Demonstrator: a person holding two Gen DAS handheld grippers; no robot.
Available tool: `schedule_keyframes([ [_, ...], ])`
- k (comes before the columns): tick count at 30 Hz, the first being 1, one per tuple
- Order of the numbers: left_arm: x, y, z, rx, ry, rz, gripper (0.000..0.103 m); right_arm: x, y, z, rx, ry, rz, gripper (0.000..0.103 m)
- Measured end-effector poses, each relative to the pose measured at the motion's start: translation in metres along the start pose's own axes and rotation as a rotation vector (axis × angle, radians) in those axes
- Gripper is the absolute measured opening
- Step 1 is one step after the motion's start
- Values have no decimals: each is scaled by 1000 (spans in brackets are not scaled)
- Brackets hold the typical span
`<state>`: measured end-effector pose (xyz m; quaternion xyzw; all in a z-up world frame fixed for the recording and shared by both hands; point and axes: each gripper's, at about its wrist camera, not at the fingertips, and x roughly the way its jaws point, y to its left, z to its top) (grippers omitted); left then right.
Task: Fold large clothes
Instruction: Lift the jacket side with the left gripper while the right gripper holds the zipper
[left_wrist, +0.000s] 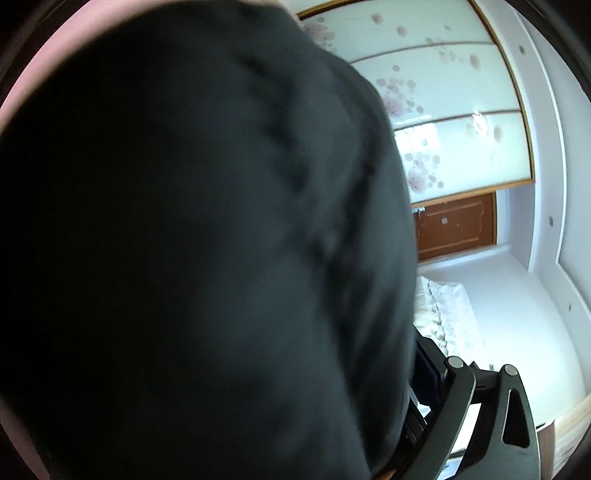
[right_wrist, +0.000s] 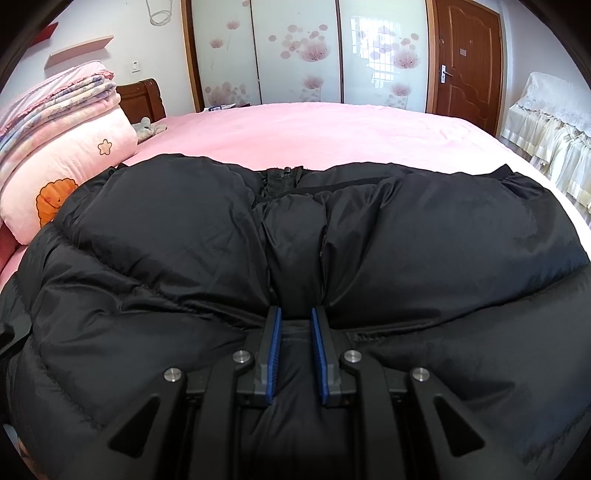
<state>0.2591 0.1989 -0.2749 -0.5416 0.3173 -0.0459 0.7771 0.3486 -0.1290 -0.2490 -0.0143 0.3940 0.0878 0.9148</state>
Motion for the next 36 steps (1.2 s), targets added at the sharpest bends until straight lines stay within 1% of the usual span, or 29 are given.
schedule_keyframes([
  [1, 3, -4, 0, 20, 0, 14, 95, 0, 0, 0, 1, 0, 2, 16],
  [2, 4, -6, 0, 33, -5, 21, 90, 1, -1, 0, 4, -1, 4, 16],
  [4, 6, -11, -1, 67, 5, 21, 56, 1, -1, 0, 8, -2, 8, 16],
  [5, 6, -14, -1, 80, 8, 14, 49, 0, -1, 0, 12, -2, 11, 16],
  [6, 4, -18, -2, 99, 3, 9, 38, 0, -1, 0, 15, -1, 14, 16],
  [7, 2, -22, -3, 124, 2, 18, 31, 0, -2, 0, 15, 1, 18, 16],
  [10, -3, -42, -9, 239, -10, 83, 22, -5, -5, 5, 21, 14, 38, 16],
  [12, -6, -51, -12, 286, -21, 119, 20, -16, -10, 10, 54, 5, 66, 14],
  [14, -10, -59, -15, 319, -31, 142, 19, -41, -14, 15, 85, -58, 88, 14],
  [16, -9, -70, -19, 374, -48, 167, 19, -62, -10, 19, 81, -108, 83, 14],
  [19, -15, -86, -29, 452, -81, 196, 19, -71, 3, 23, 61, -113, 81, 14],
  [23, -19, -113, -43, 544, -131, 221, 18, -49, 19, 15, 28, -53, 74, 14],
  [27, -10, -139, -63, 677, -149, 258, 18, -18, 12, 4, 96, 19, 88, 9],
  [29, -5, -153, -78, 779, -167, 287, 18, -11, 5, 0, 136, 32, 119, 7],
  [30, -2, -162, -89, 848, -180, 304, 18, -8, 2, -2, 147, 35, 134, 7],
  [33, 11, -182, -109, 974, -192, 323, 18, -2, -1, -7, 148, 36, 149, 7],
  [36, 22, -197, -128, 1054, -185, 329, 18, 1, -2, -12, 153, 32, 163, 7],
])
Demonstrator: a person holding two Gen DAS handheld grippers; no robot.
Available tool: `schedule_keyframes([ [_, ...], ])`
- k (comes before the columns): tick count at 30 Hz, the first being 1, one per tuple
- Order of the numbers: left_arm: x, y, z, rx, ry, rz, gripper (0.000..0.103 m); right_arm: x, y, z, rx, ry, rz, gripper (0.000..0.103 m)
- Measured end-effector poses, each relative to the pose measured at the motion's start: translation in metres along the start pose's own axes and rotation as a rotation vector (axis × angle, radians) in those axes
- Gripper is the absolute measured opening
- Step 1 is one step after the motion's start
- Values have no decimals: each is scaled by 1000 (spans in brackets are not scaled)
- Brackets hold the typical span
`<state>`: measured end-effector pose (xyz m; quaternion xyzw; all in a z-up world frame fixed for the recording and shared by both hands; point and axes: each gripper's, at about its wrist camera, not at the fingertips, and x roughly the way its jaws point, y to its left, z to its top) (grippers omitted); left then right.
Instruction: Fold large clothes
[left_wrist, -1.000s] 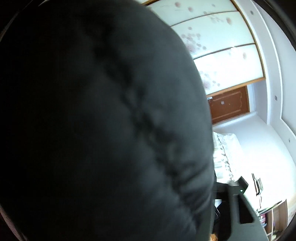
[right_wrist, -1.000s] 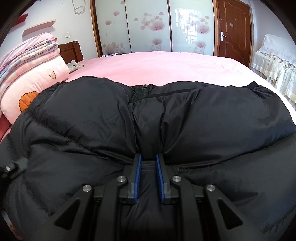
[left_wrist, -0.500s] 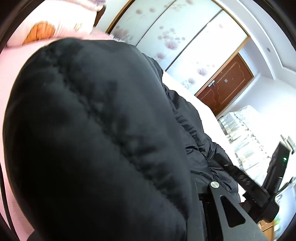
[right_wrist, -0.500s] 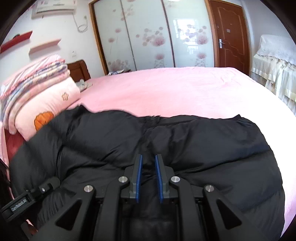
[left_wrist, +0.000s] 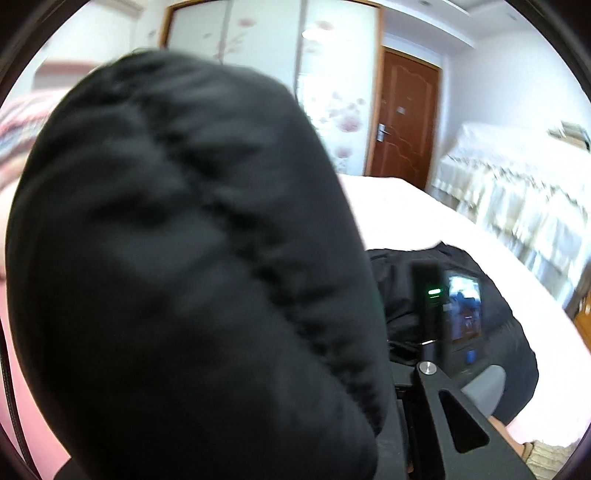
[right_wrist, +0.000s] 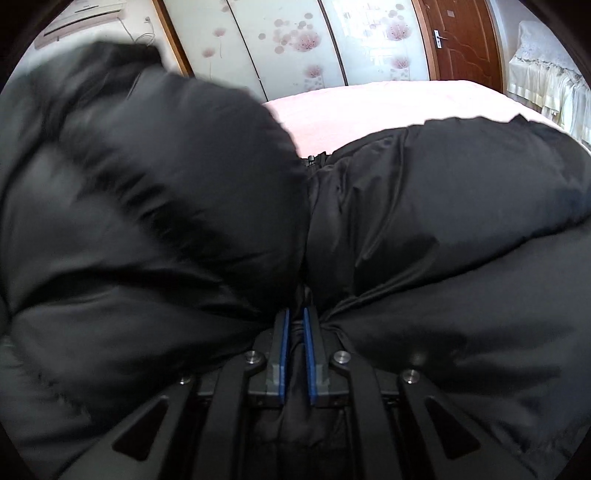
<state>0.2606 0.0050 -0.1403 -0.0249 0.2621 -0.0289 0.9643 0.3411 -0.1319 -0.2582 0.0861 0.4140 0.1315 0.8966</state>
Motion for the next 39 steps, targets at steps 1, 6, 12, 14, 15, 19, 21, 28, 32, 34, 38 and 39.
schedule_keyframes([
  [1, 7, -7, 4, 25, -1, 2, 18, 1, -2, 0, 10, 2, 9, 7],
  [6, 11, -55, 13, 168, -3, 73, 18, -3, -13, 4, 46, 51, 75, 7],
  [12, 9, -78, 18, 226, 21, 118, 18, -55, -28, 19, 10, 31, 81, 7],
  [14, 12, -88, 20, 248, 32, 131, 18, -83, -39, 22, 0, -36, 65, 7],
  [15, 18, -96, 21, 258, 36, 134, 18, -99, -49, 23, -3, -76, 50, 7],
  [19, 24, -117, 24, 325, 50, 146, 18, -123, -83, 26, 15, -140, -37, 7],
  [21, 29, -131, 24, 366, 58, 160, 18, -120, -107, 25, 81, -122, -36, 7],
  [28, 48, -185, 13, 551, 88, 224, 18, -84, -123, 8, 145, -40, 60, 7],
  [32, 64, -211, 1, 647, 118, 251, 19, -69, -122, 14, 146, -8, 123, 7],
  [34, 71, -223, -5, 694, 128, 263, 19, -74, -128, 18, 163, -1, 168, 7],
  [38, 85, -246, -18, 790, 141, 287, 20, -109, -157, 24, 225, -51, 212, 7],
  [39, 88, -250, -20, 806, 144, 292, 21, -120, -165, 25, 236, -69, 178, 9],
])
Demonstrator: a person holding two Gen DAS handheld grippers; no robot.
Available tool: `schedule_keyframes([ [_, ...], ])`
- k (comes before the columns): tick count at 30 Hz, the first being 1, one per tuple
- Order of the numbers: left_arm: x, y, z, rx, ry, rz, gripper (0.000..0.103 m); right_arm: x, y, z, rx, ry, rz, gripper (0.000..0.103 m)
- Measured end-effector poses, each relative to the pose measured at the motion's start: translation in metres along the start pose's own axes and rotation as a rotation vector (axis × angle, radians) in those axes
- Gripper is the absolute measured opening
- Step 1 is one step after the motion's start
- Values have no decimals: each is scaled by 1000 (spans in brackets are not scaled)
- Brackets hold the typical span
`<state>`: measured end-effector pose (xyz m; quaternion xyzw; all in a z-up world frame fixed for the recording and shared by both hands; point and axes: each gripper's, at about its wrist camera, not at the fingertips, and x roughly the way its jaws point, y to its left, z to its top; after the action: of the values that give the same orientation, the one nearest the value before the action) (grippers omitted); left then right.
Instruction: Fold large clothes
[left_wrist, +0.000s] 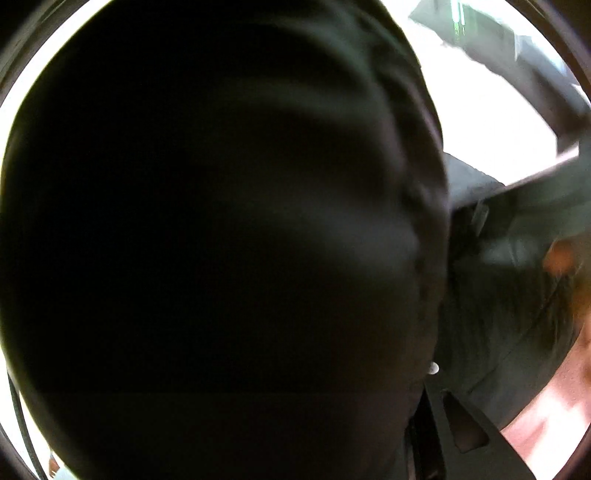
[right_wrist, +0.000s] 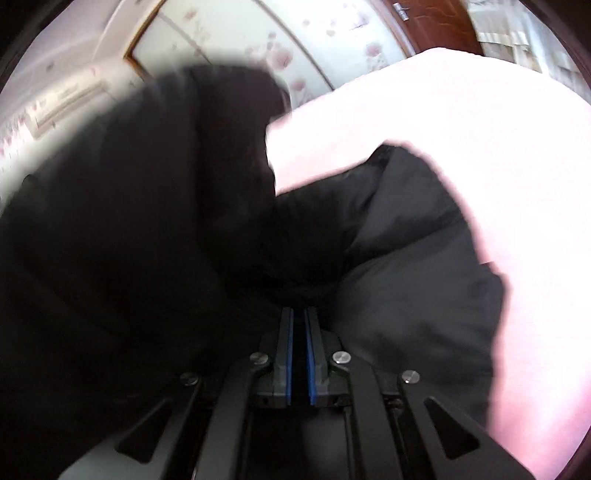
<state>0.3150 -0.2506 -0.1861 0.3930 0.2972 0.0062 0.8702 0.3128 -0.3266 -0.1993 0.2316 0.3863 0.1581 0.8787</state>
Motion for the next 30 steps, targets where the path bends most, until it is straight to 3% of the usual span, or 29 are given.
schedule_keyframes([
  [4, 7, -26, 8, 80, 9, 25, 22, -39, -25, 13, 7, -39, -112, 16],
  [7, 12, -47, 11, 147, 11, 48, 23, -62, -44, 29, 17, -39, -130, 16],
  [13, 24, -85, 9, 275, 11, 91, 26, -77, -31, 46, -16, -40, -142, 25],
  [16, 29, -96, 8, 315, 11, 99, 26, -72, -4, 43, -45, -20, -131, 25],
  [23, 40, -107, 0, 401, 15, 99, 28, -45, 4, 31, -113, 33, -119, 25],
  [27, 41, -104, -1, 399, 13, 59, 39, -8, 2, 19, -140, 140, -186, 21],
  [30, 37, -96, -4, 389, -21, -8, 51, 0, -4, 19, -111, 159, -171, 20],
])
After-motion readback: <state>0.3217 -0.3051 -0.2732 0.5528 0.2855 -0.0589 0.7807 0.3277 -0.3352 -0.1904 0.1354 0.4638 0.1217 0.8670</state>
